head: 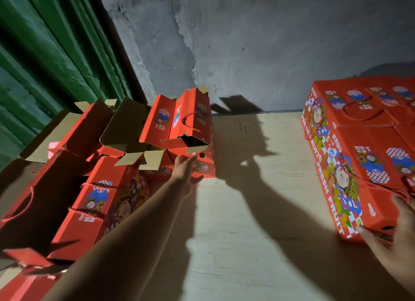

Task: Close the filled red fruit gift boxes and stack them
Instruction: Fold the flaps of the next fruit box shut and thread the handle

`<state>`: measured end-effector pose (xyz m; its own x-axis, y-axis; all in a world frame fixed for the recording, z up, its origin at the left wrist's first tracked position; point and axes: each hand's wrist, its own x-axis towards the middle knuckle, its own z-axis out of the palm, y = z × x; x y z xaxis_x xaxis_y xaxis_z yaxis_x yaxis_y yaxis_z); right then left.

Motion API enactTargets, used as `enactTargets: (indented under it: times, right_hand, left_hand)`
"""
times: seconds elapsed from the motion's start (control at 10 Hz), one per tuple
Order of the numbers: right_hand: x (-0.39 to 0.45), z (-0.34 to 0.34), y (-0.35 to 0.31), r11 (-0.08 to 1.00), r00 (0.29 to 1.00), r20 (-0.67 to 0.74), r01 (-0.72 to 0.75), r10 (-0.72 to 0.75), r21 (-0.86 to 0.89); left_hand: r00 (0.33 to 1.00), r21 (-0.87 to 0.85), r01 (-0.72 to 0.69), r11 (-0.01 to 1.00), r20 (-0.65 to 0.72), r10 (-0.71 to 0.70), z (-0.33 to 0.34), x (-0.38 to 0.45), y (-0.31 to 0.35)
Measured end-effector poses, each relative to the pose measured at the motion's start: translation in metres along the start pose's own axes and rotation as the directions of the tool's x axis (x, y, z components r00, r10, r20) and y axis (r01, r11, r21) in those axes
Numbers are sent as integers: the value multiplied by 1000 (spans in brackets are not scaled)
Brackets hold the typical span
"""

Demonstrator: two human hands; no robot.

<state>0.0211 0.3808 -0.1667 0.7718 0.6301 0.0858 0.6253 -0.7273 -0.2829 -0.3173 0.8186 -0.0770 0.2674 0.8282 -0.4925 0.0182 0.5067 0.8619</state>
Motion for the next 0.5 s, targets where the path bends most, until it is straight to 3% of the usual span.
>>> enactTargets:
  times: [0.2,0.4,0.5]
  right_hand:
    - [-13,-33,-33,989,974,-192,101,-120,-105]
    - [-25,-62,-53,978,986,-119,94,-117,-184]
    - [-29,-75,-59,980,996,-14,84,-88,-179]
  left_hand:
    - [999,-24,-29,999,28,29,13,-18,-14]
    - [996,1,-26,1000,84,26,17,-90,-56]
    - [993,37,-13,999,116,9,12,-143,-75]
